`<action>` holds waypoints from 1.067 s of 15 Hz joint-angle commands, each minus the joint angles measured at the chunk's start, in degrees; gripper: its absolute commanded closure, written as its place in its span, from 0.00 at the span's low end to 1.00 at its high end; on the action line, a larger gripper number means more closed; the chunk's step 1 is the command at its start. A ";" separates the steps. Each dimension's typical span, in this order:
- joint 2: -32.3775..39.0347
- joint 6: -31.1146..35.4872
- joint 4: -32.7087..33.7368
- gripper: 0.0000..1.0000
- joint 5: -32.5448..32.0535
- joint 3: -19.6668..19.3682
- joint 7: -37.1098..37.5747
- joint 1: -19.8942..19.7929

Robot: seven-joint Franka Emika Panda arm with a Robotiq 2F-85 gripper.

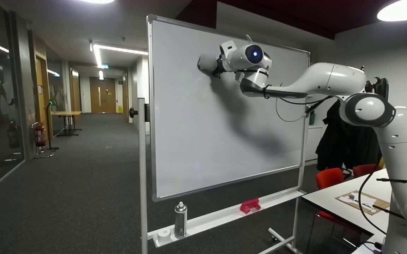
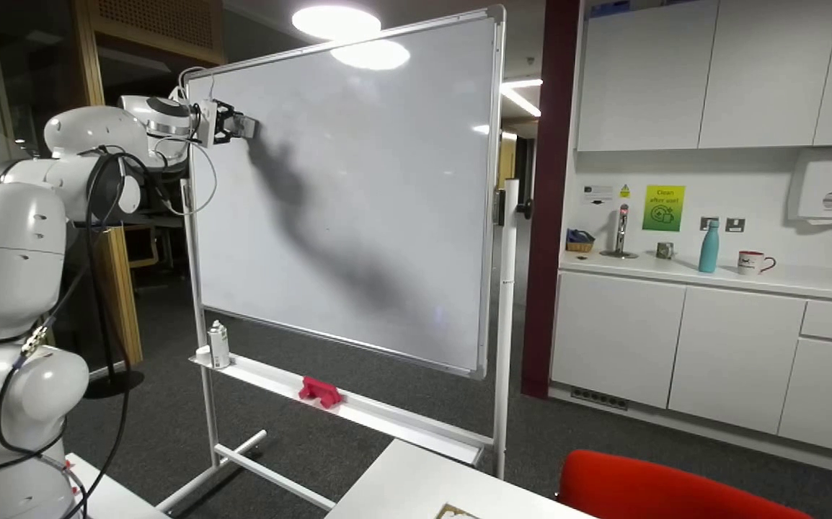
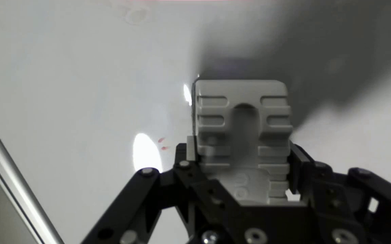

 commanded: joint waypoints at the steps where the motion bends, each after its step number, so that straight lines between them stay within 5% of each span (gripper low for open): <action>1: -1.23 2.17 -6.19 0.65 1.62 -0.14 -0.29 -1.86; 6: -2.25 2.44 -8.77 0.65 1.58 -0.27 -0.33 -1.78; 16: -2.00 1.33 0.51 0.65 9.04 -0.38 -0.69 -2.45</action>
